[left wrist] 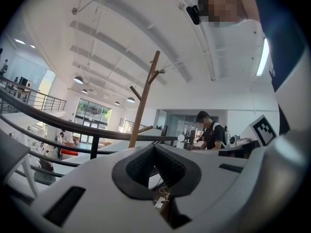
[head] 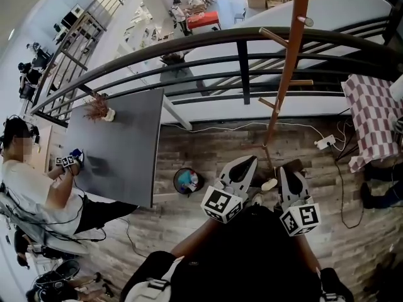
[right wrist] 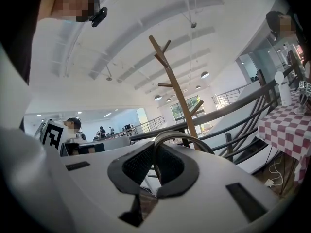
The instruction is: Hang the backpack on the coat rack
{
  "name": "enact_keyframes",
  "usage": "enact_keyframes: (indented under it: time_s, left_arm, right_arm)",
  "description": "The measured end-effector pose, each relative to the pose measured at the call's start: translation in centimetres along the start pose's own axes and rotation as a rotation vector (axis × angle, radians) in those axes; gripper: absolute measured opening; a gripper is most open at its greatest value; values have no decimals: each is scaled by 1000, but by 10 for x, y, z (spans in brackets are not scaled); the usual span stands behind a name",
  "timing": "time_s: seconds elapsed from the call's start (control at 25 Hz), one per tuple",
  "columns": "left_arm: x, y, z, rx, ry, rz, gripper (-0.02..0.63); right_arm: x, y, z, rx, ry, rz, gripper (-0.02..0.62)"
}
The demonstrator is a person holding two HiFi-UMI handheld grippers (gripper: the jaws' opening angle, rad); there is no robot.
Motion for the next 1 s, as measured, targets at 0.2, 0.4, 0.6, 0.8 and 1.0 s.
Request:
enact_keyframes:
  time_s: [0.2,0.4,0.6,0.8,1.0]
  left_arm:
    - [9,-12,-15,-13,-21,-18,8]
    - [25,-13,-34,-6,-15,-14,8]
    - [46,-14,-54,-3,32,-13,8]
    - [70,-23,-72,-1,88,-20,8]
    - [90,-21,-90,25,123,-23,8]
  right_arm:
    - [-14,-14,-20,-2,-15,8,26]
    - [-29,-21,-43,-9,3,-2,26]
    - [-38,-22,-66,-21,42,-1,26]
    - [-37,-16,-90,-6,93,-10,26]
    - [-51,-14,-113,2,133,-27,26]
Point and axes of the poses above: the fingertips, and each gripper's own axes: z backward along the fingers, x to its left, y out of its underside, the point moved 6 cm from there along z, backward along the fingers, and after that the axes turned 4 degrees about -y, right-handed, at the moved point
